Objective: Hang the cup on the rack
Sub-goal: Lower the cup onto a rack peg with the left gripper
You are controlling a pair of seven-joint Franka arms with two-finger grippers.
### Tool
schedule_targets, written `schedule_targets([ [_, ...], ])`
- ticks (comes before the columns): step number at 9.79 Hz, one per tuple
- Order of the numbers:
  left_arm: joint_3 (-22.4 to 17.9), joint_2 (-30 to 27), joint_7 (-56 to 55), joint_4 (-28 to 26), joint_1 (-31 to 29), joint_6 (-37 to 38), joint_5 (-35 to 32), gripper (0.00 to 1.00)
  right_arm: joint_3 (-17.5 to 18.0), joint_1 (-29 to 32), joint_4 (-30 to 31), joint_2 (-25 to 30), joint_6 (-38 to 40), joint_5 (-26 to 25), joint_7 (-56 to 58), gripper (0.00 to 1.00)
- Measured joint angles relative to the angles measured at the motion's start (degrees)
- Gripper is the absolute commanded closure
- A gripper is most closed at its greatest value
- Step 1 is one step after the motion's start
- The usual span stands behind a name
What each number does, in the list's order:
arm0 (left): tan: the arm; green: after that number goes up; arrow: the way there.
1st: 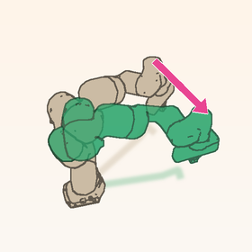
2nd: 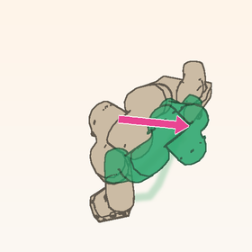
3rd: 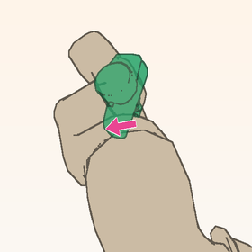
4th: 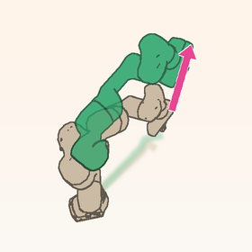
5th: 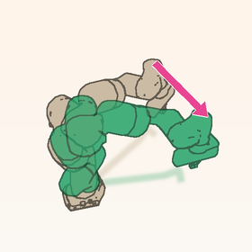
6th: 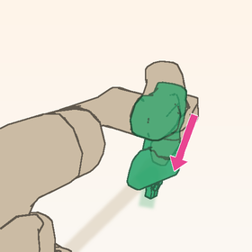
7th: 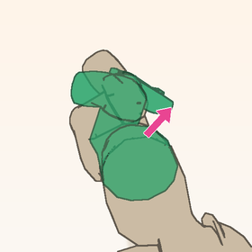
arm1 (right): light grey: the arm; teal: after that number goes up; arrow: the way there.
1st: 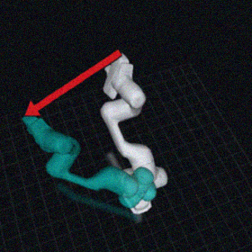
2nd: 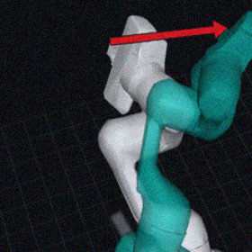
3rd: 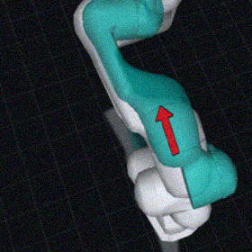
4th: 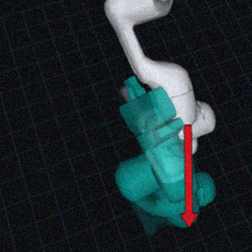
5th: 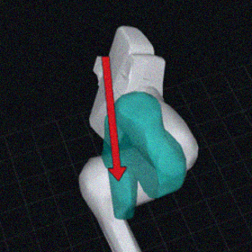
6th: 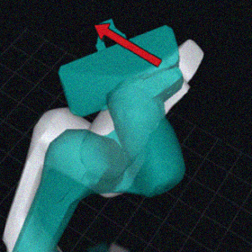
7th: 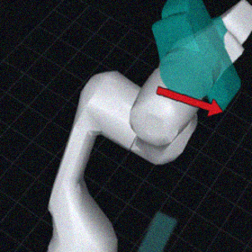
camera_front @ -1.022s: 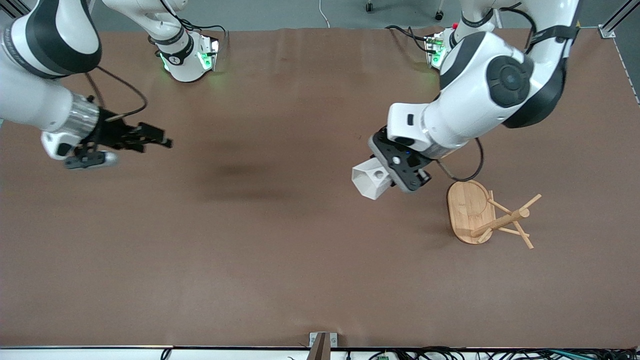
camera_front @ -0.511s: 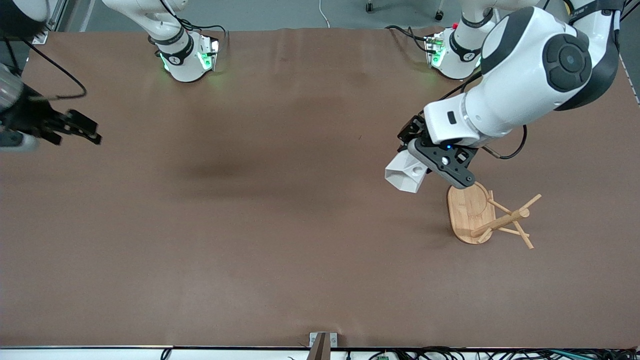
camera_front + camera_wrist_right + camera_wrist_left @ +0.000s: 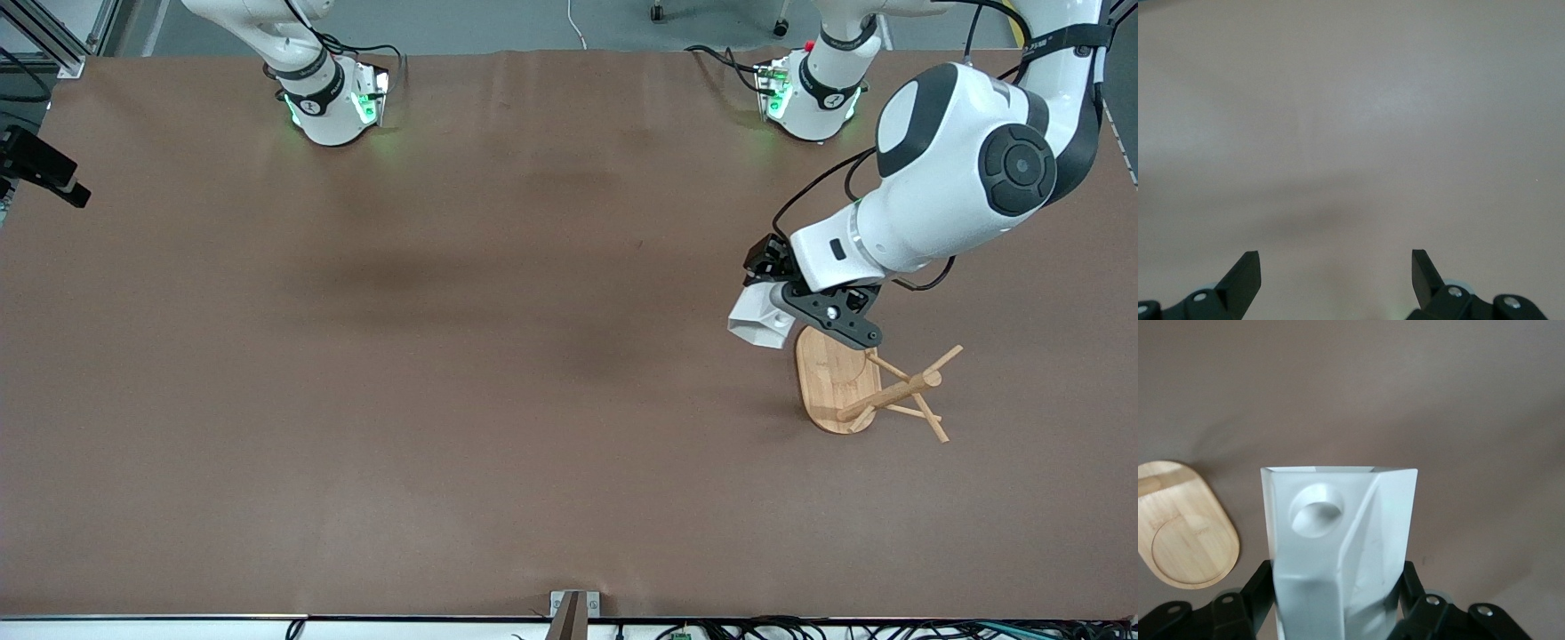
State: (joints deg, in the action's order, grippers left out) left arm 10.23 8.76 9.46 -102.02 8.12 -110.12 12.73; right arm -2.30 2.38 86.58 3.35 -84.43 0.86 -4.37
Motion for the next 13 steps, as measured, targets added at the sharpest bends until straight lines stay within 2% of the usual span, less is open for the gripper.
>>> schedule_targets([
  [2, -2.19, -1.35, 0.0, -6.26, -0.07, -5.74, 0.0, 0.99, -0.86, 0.19, -0.13, -1.06, -0.46, -0.06, 0.0, 0.0],
  [4, -4.17, -0.96, 0.0, -8.01, -0.17, -8.17, 0.0, 0.99, -0.85, 0.19, -0.85, -1.05, -0.46, -0.08, -0.01, 0.0],
  [8, -5.83, 1.64, 0.96, -7.97, -0.35, -12.21, 0.0, 0.99, -0.55, 0.15, -3.24, -1.2, -0.3, -1.87, 1.01, 0.0],
  [13, -8.58, 2.66, 4.92, -6.29, -0.83, -12.53, 0.0, 0.99, -0.66, 0.17, -3.46, -1.75, -0.24, -2.0, 1.3, 0.0],
])
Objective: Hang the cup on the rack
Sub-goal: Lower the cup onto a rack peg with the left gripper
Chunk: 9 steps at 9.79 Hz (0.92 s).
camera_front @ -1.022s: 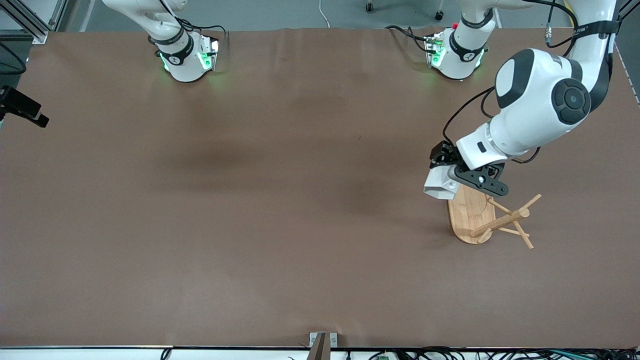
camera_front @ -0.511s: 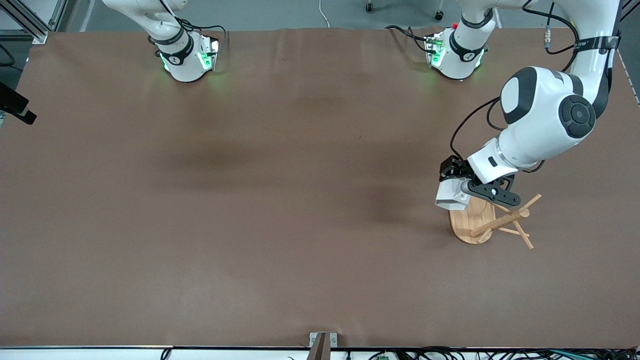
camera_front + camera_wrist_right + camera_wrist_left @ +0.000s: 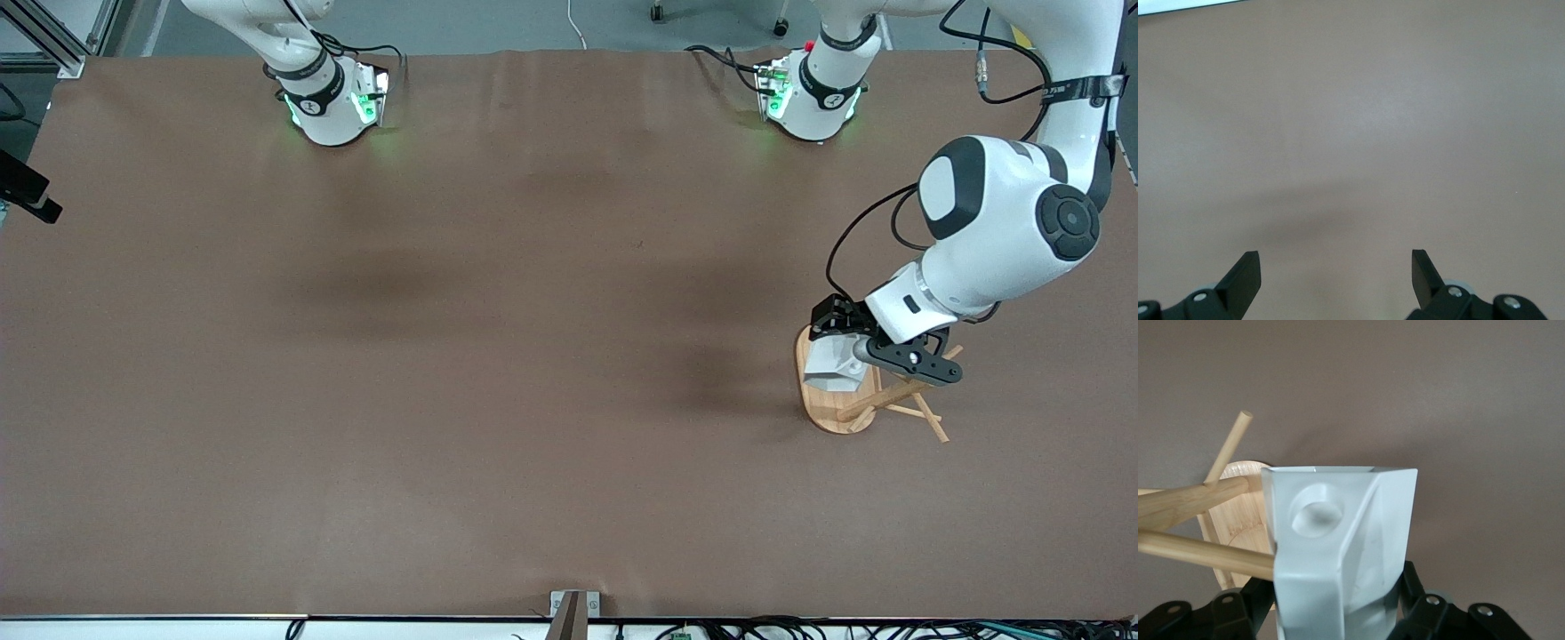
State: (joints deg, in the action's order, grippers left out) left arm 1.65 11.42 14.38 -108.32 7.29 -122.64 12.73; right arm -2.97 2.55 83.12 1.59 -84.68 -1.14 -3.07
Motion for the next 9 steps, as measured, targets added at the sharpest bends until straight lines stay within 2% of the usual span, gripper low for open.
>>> schedule_targets([
  [3, -1.3, 0.58, 1.91, 0.19, 0.0, 0.0, 0.0, 0.97, -0.08, 0.08, 0.0, -0.25, 0.01, 0.0, 0.0, 0.0],
  [4, -1.97, 0.88, 2.37, 0.22, -0.01, 0.0, 0.0, 0.92, -0.1, 0.08, 0.0, -0.32, 0.02, 0.0, 0.01, 0.0],
  [5, -2.38, 1.05, 2.49, 0.22, -0.03, 0.0, 0.0, 0.84, -0.11, 0.08, 0.0, -0.39, 0.03, 0.0, 0.01, 0.0],
  [6, -2.56, 1.13, 2.49, 0.26, -0.04, 0.0, 0.0, 0.62, -0.11, 0.08, 0.0, -0.41, 0.04, 0.0, 0.01, 0.0],
  [7, -2.75, 1.19, 2.49, 0.35, -0.04, 0.0, 0.0, 0.01, -0.11, 0.08, 0.0, -0.41, 0.04, 0.0, 0.02, 0.0],
  [9, -3.17, 1.29, 2.49, 0.59, -0.06, -0.04, 0.0, 0.0, -0.11, 0.09, 0.0, -0.42, 0.04, 0.0, 0.02, 0.0],
])
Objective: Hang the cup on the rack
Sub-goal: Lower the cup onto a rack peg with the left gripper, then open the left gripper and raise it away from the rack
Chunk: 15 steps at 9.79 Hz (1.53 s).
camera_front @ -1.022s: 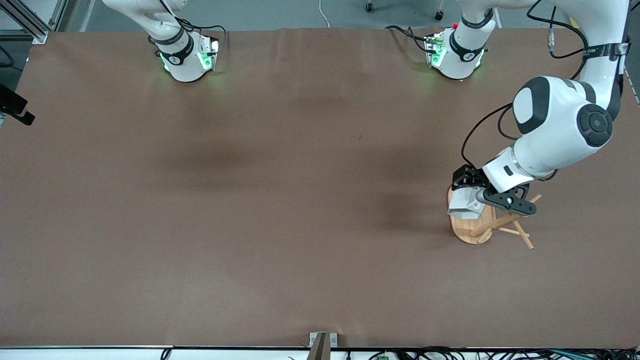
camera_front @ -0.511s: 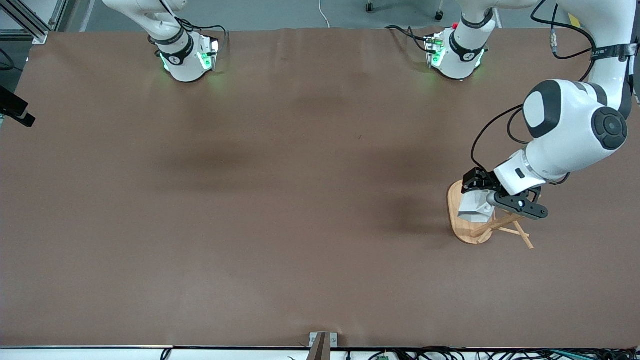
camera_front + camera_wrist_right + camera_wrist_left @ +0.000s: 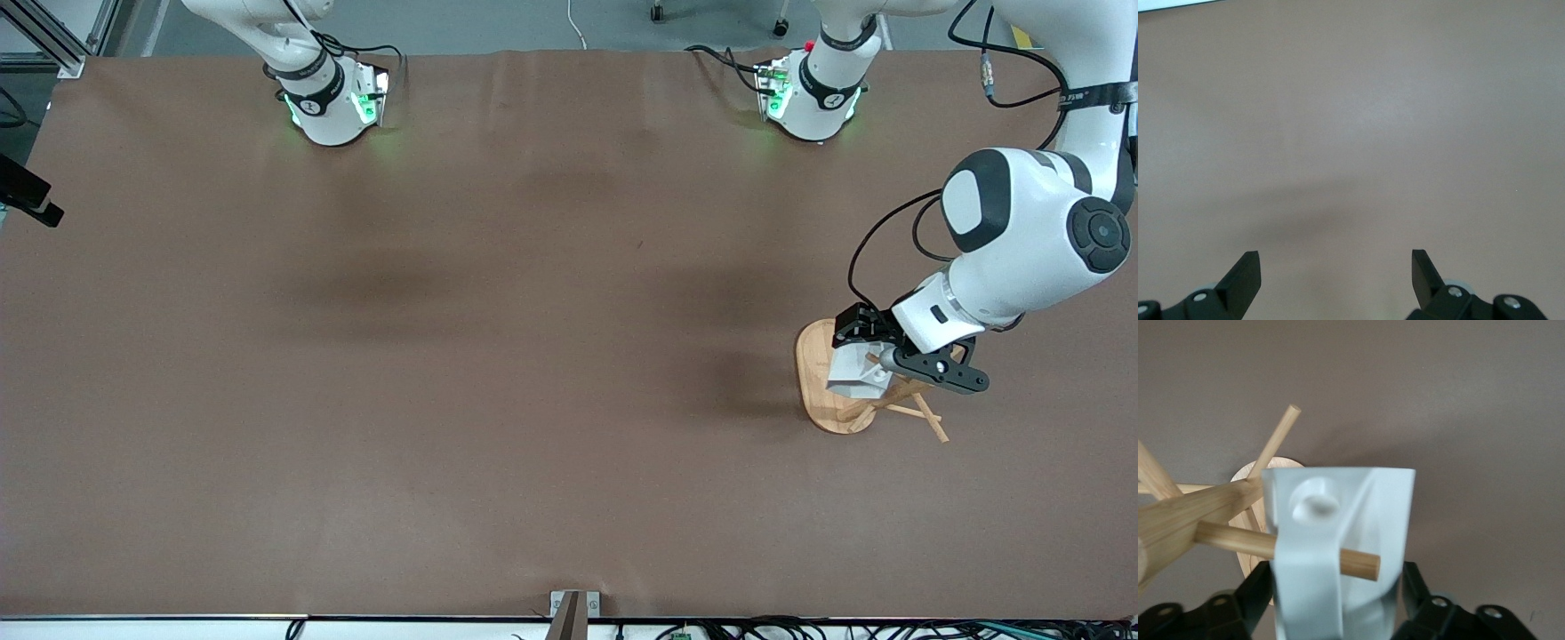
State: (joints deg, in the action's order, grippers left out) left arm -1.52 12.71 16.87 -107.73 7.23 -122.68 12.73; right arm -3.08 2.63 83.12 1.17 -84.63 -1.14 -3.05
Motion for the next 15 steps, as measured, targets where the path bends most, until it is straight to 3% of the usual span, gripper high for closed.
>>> schedule_targets([
  [4, -0.25, -0.28, -1.77, 2.76, 0.0, 1.11, 0.0, 0.0, -0.16, 0.0, 0.0, -0.07, -0.02, 0.0, 0.0, 0.0],
  [8, -1.97, -5.72, -10.45, 9.93, -0.44, 16.2, -0.75, 0.0, -1.25, 0.02, -0.02, -0.43, -0.06, 0.0, 0.06, 0.0],
  [9, -1.85, -8.22, -11.78, 10.8, -1.01, 18.15, -4.12, 0.0, -1.26, 0.02, -0.03, -0.45, -0.06, 0.0, 0.06, 0.0],
  [11, 0.18, -13.02, -12.25, 11.25, -3.01, 21.0, -11.6, 0.0, -1.27, 0.02, -0.04, -0.47, -0.06, 0.0, 0.06, 0.0],
  [15, 5.77, -16.79, -11.25, 13.88, -9.58, 29.05, -12.44, 0.0, -1.26, 0.02, -0.05, -0.47, -0.04, 0.0, 0.07, 0.0],
])
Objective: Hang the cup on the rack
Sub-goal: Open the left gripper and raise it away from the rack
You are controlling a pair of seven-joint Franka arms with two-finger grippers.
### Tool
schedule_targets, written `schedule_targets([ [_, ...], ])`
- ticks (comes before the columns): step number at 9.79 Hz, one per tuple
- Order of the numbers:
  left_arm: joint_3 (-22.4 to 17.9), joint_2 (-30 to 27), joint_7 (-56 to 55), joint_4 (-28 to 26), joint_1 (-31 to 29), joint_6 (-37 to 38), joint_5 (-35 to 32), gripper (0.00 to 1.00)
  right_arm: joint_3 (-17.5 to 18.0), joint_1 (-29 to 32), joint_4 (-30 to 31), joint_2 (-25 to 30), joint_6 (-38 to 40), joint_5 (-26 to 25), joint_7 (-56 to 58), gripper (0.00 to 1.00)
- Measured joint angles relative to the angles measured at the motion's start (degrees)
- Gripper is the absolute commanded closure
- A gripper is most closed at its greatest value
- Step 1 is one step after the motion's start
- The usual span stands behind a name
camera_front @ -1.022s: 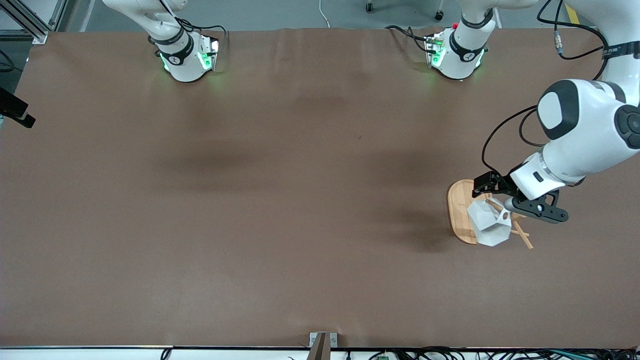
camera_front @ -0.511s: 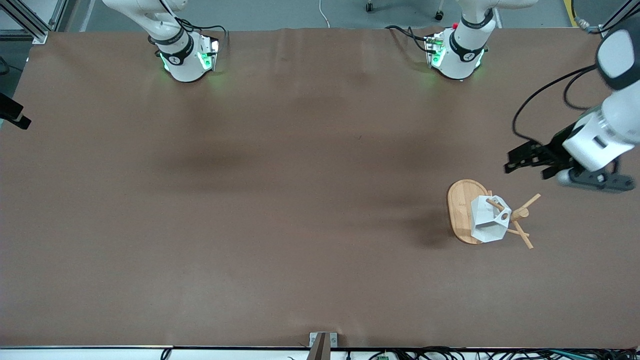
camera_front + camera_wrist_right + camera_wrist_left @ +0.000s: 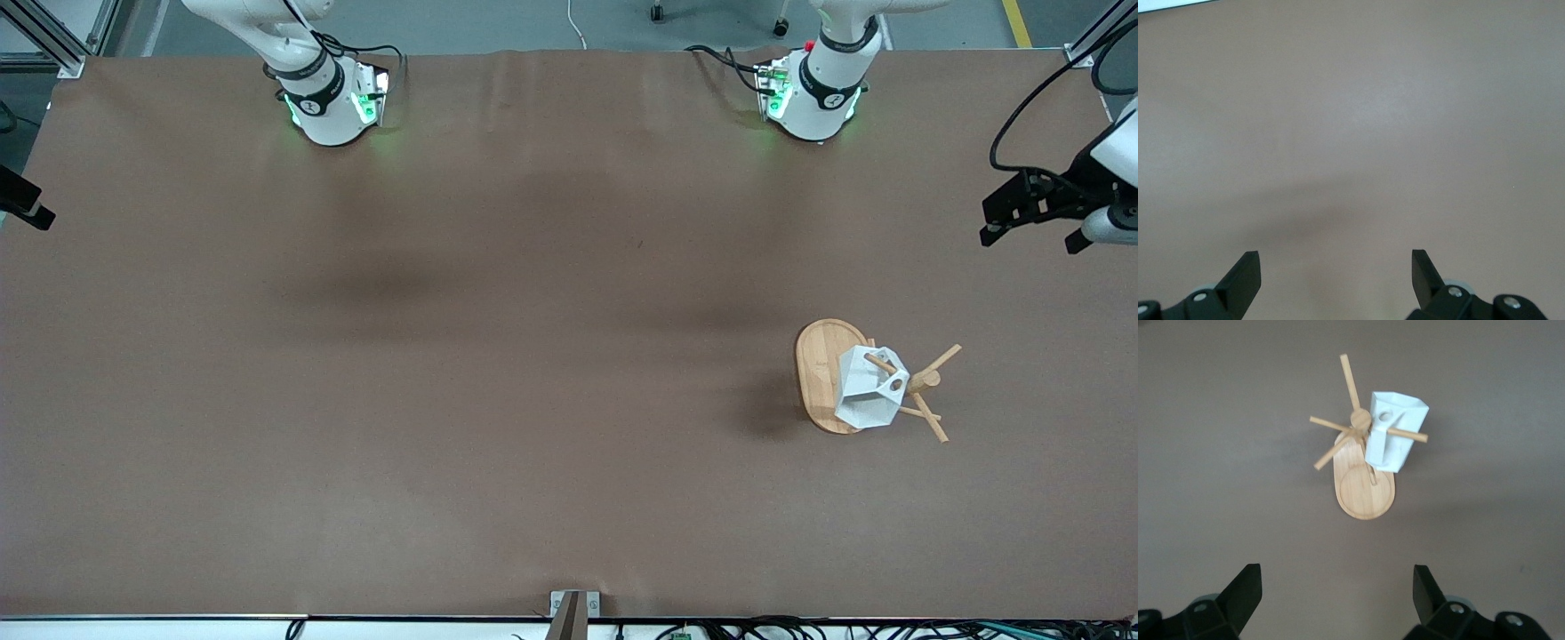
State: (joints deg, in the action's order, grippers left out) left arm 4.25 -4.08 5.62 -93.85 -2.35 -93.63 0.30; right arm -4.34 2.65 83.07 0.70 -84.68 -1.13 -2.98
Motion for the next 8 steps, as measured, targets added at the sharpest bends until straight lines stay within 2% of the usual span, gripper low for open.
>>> schedule_targets([
  [4, 6.38, -2.41, -7.9, 0.51, -2.07, 4.55, 1.08, 0.0, 0.0, 0.0, 0.0, 0.0, 0.01, 0.0, 0.0, 0.0],
  [8, 7.16, -3.15, -7.53, 0.47, -4.03, 4.88, 1.07, 0.0, -0.03, 0.0, 0.0, 0.0, 0.01, 0.0, 0.0, 0.0],
])
